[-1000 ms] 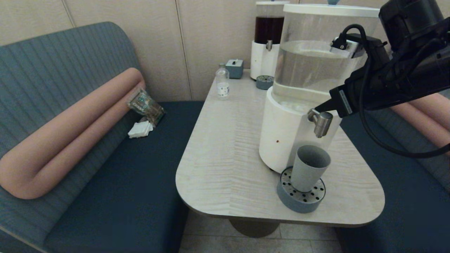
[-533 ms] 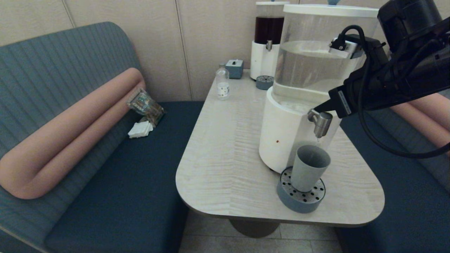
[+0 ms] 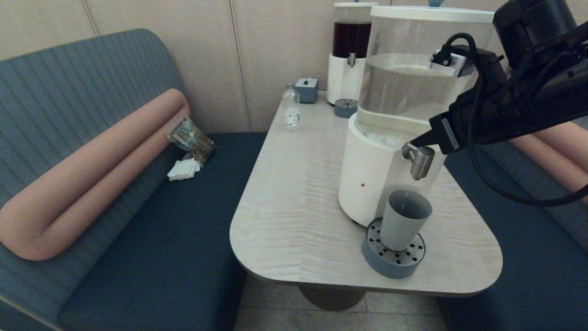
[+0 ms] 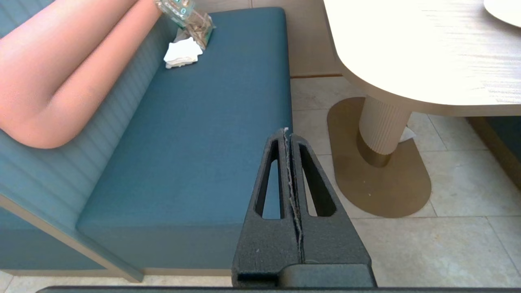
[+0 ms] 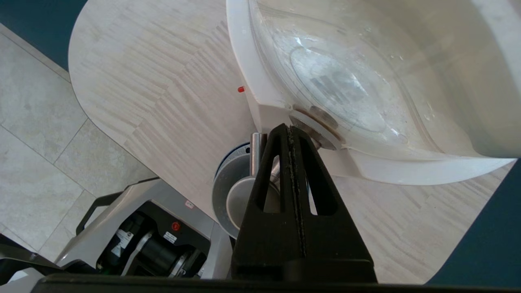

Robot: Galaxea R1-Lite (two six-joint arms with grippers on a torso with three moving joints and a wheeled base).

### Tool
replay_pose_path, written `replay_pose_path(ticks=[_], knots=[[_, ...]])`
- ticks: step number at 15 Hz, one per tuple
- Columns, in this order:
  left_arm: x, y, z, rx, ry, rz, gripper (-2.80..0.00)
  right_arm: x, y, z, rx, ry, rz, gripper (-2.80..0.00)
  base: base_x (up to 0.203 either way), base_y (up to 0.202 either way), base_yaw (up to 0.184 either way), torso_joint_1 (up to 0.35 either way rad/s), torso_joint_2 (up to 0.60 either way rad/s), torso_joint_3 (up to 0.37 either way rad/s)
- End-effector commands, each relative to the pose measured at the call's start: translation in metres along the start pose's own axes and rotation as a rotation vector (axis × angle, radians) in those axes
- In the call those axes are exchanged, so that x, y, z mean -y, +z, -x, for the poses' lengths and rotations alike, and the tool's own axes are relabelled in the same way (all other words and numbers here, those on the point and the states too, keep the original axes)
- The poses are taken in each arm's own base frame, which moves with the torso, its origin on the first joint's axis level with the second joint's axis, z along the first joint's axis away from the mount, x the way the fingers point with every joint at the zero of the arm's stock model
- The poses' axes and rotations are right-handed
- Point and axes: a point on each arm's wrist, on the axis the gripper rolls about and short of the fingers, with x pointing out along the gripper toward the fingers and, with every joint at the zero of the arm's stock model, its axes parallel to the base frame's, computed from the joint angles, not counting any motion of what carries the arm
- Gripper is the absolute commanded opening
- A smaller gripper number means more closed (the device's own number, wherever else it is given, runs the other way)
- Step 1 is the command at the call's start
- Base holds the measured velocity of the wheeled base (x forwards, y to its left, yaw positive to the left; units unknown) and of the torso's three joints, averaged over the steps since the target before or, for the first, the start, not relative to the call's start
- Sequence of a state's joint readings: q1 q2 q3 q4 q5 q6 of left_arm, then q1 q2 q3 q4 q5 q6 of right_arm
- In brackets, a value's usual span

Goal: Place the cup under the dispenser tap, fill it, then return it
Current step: Turn on the faucet, then turn off the faucet

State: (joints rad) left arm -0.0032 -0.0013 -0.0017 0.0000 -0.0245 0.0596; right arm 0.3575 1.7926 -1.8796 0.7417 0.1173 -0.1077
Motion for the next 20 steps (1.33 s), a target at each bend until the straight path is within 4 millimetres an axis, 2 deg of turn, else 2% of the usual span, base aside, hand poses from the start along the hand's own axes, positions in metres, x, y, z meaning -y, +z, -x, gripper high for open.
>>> replay_pose_path(ticks=[1, 6, 12, 16, 20], knots=[[0.000, 0.000, 0.000, -0.001, 0.000, 0.000, -2.80, 0.004, 0.000, 0.001, 0.000, -0.010, -0.009, -2.80, 0.000, 0.000, 0.000, 0.000, 0.00, 0.000], [0.000, 0.000, 0.000, -0.001, 0.000, 0.000, -2.80, 0.017, -0.006, 0.015, 0.006, -0.051, -0.041, -2.80, 0.000, 0.000, 0.000, 0.000, 0.00, 0.000], [0.000, 0.000, 0.000, -0.001, 0.000, 0.000, -2.80, 0.025, -0.015, 0.048, 0.040, -0.103, -0.071, -2.80, 0.000, 0.000, 0.000, 0.000, 0.00, 0.000], [0.000, 0.000, 0.000, -0.001, 0.000, 0.000, -2.80, 0.025, -0.032, 0.094, 0.095, -0.157, -0.092, -2.80, 0.000, 0.000, 0.000, 0.000, 0.00, 0.000], [0.000, 0.000, 0.000, -0.002, 0.000, 0.000, -2.80, 0.016, -0.069, 0.151, 0.227, -0.252, -0.115, -2.80, 0.000, 0.000, 0.000, 0.000, 0.00, 0.000]])
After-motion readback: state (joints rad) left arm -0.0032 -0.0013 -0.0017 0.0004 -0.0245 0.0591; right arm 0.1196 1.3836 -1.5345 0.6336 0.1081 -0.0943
